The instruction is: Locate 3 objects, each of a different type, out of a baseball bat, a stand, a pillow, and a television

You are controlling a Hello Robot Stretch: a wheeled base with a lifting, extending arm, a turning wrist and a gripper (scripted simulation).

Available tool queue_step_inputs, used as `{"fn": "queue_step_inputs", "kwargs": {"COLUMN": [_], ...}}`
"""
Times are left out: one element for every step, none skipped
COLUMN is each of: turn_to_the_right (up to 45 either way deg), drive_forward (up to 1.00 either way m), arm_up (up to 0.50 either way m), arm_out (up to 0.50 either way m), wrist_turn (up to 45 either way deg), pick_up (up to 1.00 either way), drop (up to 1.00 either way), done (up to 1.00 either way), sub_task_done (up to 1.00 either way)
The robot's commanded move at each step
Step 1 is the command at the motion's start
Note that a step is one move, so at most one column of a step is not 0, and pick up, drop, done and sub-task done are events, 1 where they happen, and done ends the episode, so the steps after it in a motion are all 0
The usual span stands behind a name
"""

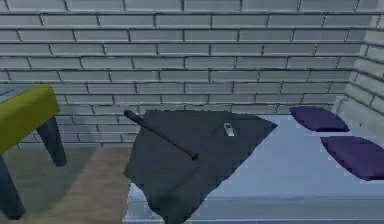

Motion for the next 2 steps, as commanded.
{"fn": "queue_step_inputs", "kwargs": {"turn_to_the_right": [0.0,0.0], "drive_forward": [0.15,0.0], "arm_up": [0.0,0.0], "arm_out": [0.0,0.0], "wrist_turn": [0.0,0.0], "pick_up": [0.0,0.0], "drop": [0.0,0.0], "done": [0.0,0.0], "sub_task_done": [0.0,1.0]}}
